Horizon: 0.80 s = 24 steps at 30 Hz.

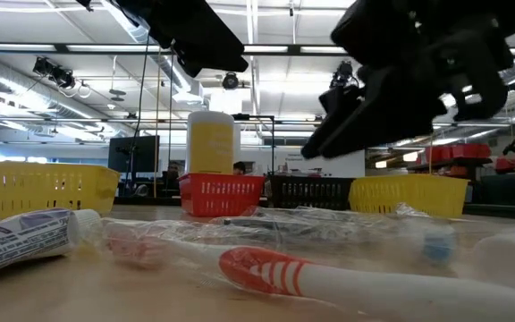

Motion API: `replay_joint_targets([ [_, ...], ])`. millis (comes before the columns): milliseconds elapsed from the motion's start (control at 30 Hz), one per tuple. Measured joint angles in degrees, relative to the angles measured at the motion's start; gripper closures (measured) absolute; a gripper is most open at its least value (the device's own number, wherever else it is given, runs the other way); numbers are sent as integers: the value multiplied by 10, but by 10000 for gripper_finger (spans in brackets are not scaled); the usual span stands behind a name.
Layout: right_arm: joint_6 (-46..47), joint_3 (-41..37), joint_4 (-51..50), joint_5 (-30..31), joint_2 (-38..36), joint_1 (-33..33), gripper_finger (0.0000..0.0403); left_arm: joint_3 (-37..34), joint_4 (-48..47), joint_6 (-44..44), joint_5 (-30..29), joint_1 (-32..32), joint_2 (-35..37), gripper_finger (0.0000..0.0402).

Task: Pick & Place Travel size toiletries
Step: Put the blue razor into the left yellow bin

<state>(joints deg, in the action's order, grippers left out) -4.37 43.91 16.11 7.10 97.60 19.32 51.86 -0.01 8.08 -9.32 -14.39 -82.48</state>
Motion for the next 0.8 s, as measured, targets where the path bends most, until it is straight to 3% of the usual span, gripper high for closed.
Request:
replay_joint_targets([
  [200,-33,72,-111,28,62,-2,221,0,-1,7,3,-1,0,237],
  [567,-59,78,-144,48,85,-5,227,0,-3,0,17,-1,0,237],
  [800,-98,78,-152,47,85,-11,267,0,-3,-4,15,-1,0,237],
])
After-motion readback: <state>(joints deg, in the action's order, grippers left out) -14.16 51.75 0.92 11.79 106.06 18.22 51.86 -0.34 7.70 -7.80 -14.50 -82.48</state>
